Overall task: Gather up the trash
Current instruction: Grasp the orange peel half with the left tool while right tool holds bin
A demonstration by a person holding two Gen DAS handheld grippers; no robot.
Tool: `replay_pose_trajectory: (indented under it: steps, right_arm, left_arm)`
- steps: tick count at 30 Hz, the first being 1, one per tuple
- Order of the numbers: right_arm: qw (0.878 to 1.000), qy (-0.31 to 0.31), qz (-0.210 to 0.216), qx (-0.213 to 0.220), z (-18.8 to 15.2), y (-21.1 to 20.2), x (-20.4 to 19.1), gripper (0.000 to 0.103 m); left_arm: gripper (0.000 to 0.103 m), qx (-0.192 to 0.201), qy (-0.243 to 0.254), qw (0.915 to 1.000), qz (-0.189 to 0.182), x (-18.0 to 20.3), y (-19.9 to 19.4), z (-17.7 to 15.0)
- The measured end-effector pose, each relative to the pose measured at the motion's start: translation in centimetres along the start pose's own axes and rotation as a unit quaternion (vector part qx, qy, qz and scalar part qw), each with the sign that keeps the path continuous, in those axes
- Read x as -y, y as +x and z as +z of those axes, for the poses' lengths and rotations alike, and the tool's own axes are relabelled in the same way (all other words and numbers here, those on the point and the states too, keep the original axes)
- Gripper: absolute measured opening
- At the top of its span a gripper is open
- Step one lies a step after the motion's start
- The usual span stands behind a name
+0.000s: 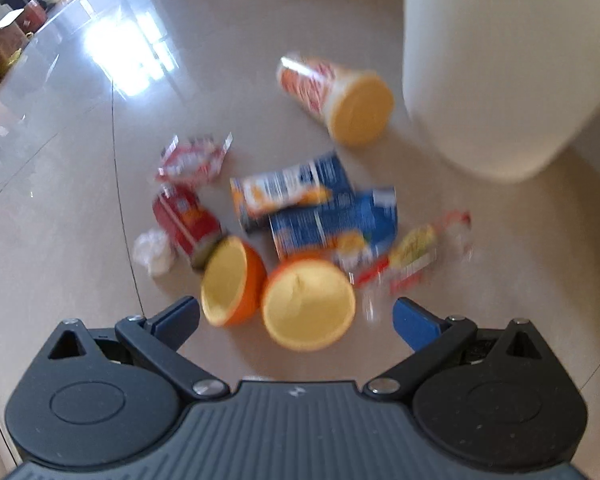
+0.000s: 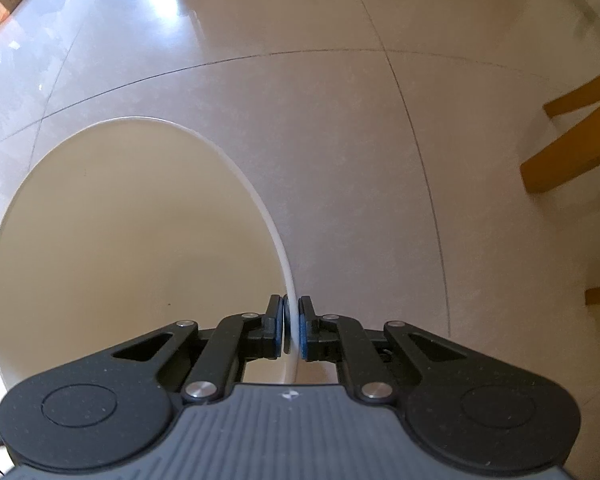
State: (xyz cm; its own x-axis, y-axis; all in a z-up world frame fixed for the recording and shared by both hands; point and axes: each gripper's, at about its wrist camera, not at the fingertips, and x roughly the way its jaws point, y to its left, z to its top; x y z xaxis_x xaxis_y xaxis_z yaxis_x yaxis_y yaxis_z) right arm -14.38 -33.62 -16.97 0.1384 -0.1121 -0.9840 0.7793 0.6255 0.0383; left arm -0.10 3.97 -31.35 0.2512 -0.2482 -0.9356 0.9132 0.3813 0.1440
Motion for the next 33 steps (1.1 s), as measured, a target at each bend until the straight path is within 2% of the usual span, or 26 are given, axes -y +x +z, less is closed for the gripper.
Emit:
replay_pose_trajectory:
  steps: [2, 5, 9, 14, 16, 22, 23, 24, 28, 33]
  right_arm:
    - [1.000, 0.004, 0.004, -0.002, -0.1, 0.3, 0.9, 0.010]
    - [1.000, -0.002, -0.003, -0.003, -0.1, 0.2, 0.7, 0.010]
    - [1.000, -0.006, -0.010, 0.000, 0.0, -0.1, 0.1, 0.010]
    - [1.000, 0.000, -0.009, -0.001, -0.3, 0.1, 0.0, 0.010]
    - [1.000, -0.002, -0.011, 0.000, -0.3, 0.1, -0.1, 0.010]
    - [1.000, -0.004, -0.013, 0.002, -0.4, 0.1, -0.3, 0.011]
    - [1.000, -0.005, -0.013, 0.002, -0.4, 0.1, -0.3, 0.011]
    - [1.000, -0.005, -0.014, 0.003, -0.4, 0.1, -0.3, 0.011]
    - [1.000, -0.006, -0.014, 0.003, -0.3, 0.0, -0.4, 0.011]
    - [1.000, -0.008, -0.013, 0.003, -0.3, 0.0, -0.3, 0.011]
  left_arm:
    - [0.102, -0.012, -0.004, 0.9999, -0.005, 0.8, 1.1, -1.1]
    - [0.101, -0.033, -0.018, 0.9992, 0.014, 1.9, 3.3, -2.3]
    - [0.098, -0.047, -0.072, 0.9953, 0.043, 2.0, 5.8, -2.8]
    - [0.096, -0.026, -0.144, 0.9877, 0.053, 1.4, 7.5, -2.4]
    - [0.096, -0.015, -0.158, 0.9858, 0.056, 1.4, 7.7, -2.0]
    - [0.095, -0.002, -0.155, 0.9856, 0.067, 1.2, 8.1, -0.9]
    - [0.090, -0.004, -0.159, 0.9847, 0.071, 1.1, 8.2, -0.8]
    - [0.090, -0.008, -0.164, 0.9838, 0.073, 1.0, 8.5, -0.6]
    - [0.080, -0.017, -0.173, 0.9830, 0.059, 0.9, 8.8, -0.2]
    - [0.077, -0.024, -0.188, 0.9803, 0.056, 0.8, 8.8, 0.0]
